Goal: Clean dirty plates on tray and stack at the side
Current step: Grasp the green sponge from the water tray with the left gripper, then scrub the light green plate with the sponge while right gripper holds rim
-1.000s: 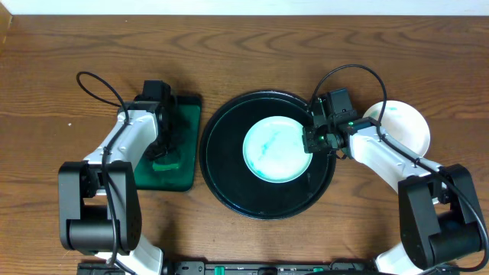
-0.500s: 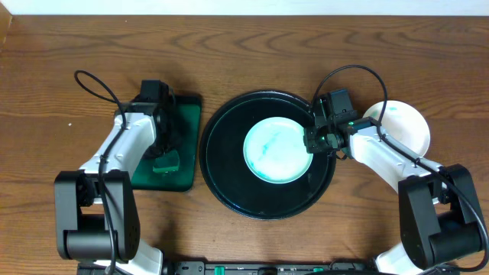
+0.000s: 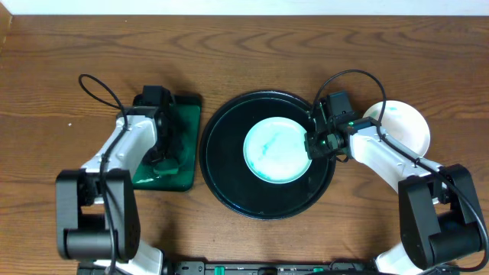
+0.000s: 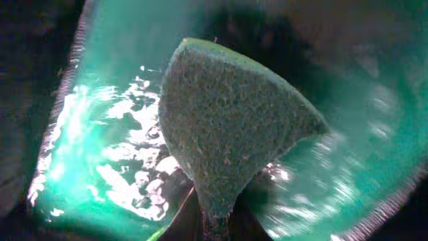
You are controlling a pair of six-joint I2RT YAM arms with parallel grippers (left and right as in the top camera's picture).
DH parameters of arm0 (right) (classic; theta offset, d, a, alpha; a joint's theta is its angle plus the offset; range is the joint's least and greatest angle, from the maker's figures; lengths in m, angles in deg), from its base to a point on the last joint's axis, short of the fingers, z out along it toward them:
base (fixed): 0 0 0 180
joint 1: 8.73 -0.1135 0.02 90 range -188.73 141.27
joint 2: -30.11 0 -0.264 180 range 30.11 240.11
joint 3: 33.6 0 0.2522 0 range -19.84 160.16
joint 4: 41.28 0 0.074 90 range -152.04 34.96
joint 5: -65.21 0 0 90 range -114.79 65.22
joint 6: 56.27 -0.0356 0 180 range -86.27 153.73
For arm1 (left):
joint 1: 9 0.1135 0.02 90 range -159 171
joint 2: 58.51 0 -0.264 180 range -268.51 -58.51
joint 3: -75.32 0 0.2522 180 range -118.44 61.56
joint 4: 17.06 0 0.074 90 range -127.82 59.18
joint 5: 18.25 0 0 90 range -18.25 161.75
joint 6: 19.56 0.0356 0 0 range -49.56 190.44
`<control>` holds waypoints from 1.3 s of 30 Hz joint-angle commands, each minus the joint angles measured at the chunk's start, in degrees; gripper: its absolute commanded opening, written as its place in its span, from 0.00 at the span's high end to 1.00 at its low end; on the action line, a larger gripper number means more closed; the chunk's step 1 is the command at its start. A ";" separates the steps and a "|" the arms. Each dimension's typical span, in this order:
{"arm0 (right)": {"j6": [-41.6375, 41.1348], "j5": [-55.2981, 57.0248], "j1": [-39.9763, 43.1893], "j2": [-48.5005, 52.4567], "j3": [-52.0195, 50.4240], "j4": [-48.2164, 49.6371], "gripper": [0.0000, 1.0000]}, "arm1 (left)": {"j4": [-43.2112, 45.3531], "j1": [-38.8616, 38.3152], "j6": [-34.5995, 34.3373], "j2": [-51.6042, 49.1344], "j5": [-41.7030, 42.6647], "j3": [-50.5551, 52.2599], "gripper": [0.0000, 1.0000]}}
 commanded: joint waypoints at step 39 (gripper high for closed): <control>-2.64 2.54 -4.92 0.50 0.70 3.08 0.99 | 20.81 -31.08 -14.01 -13.77 27.56 -7.10 0.93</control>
